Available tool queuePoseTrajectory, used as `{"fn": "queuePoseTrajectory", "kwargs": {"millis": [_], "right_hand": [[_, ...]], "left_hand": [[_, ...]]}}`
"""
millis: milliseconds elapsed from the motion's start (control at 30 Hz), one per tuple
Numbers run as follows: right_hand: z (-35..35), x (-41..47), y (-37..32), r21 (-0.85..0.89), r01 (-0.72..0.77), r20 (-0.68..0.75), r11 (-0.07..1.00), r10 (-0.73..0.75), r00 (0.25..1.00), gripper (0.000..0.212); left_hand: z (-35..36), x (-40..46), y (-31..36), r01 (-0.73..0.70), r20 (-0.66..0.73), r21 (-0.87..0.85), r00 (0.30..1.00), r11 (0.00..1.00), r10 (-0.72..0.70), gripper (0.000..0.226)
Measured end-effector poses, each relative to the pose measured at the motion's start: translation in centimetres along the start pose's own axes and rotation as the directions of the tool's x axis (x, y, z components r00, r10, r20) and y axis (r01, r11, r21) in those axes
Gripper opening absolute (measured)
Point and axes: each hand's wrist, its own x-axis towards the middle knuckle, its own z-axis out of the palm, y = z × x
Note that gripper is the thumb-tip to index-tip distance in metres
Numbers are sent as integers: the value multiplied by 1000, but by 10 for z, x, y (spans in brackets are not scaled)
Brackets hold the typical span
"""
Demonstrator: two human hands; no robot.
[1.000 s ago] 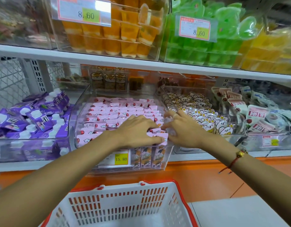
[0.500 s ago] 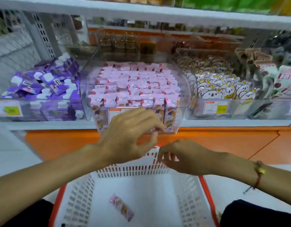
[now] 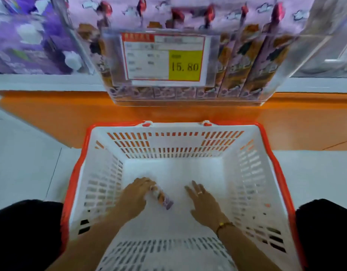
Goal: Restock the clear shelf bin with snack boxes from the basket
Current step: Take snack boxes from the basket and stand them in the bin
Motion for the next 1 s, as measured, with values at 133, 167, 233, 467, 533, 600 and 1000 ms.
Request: {"fn": "queuePoseTrajectory", "kwargs": {"millis": [133, 167, 233, 467, 533, 600, 1000], "right_hand": [[16, 4, 1, 22, -11, -88, 1000, 13, 996, 76], [17, 5, 1, 20, -11, -97, 1000, 13, 995, 77], [18, 5, 1, 25, -17, -103, 1000, 20, 994, 78], [-22, 14, 3, 46, -37, 124, 998, 31, 992, 67], [-62, 16, 1, 307, -140, 254, 941, 60, 965, 52], [-105, 8, -7, 625, -271, 284, 732, 110, 952, 42], [-253, -164, -38, 959, 273, -257, 71, -180, 950, 65]], "left_hand": [[25, 12, 10, 26, -84, 4, 996, 1000, -25, 46], [24, 15, 13, 18, -106, 59, 994, 998, -12, 41], [24, 19, 14, 28, -166, 116, 986, 993, -9, 37], [2, 10, 21, 197, -226, -153, 947, 968, -229, 22], [-21, 5, 33, 183, -208, -286, 946, 940, -248, 22], [-48, 0, 47, 120, -246, -299, 949, 947, -198, 25], [-217, -69, 167, -366, -628, -189, 759, 911, 175, 39]]}}
